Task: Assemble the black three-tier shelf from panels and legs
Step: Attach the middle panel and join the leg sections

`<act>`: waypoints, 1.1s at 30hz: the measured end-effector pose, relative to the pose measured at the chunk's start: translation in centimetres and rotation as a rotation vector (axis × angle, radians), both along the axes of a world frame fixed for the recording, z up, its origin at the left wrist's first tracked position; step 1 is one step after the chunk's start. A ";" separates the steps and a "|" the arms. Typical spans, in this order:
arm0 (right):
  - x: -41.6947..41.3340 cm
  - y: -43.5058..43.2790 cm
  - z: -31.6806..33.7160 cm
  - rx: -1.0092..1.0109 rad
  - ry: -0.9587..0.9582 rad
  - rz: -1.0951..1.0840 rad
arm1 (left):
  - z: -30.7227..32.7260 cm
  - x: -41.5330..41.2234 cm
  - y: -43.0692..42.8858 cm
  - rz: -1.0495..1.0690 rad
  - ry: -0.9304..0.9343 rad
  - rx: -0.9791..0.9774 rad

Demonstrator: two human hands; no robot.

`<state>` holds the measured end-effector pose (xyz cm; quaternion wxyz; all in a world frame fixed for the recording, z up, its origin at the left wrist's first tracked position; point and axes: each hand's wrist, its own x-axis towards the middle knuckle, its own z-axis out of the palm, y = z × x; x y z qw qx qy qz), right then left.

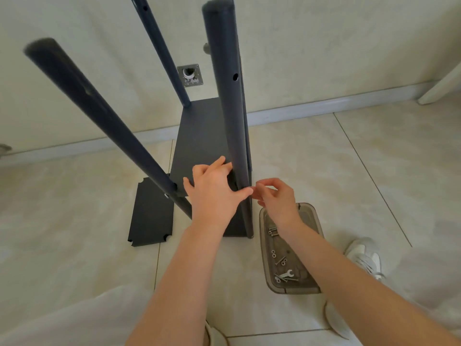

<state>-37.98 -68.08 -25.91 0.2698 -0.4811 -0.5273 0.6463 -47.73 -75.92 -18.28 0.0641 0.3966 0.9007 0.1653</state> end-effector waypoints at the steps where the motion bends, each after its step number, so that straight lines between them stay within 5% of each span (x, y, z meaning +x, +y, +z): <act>1: -0.2 -0.2 0.1 0.027 -0.041 0.045 | 0.1 -0.3 0.1 -0.001 -0.022 -0.049; 5: -1.2 -0.8 0.2 0.087 -0.139 0.173 | -0.2 -0.7 0.2 -0.068 -0.029 -0.188; 25: -4.9 -4.2 -0.2 0.146 -0.228 0.136 | 2.9 -3.7 -4.5 0.012 -0.274 -0.069; 33: -2.4 -5.9 -0.5 0.126 -0.198 0.112 | 2.1 -0.8 -5.4 -0.008 -0.198 -0.157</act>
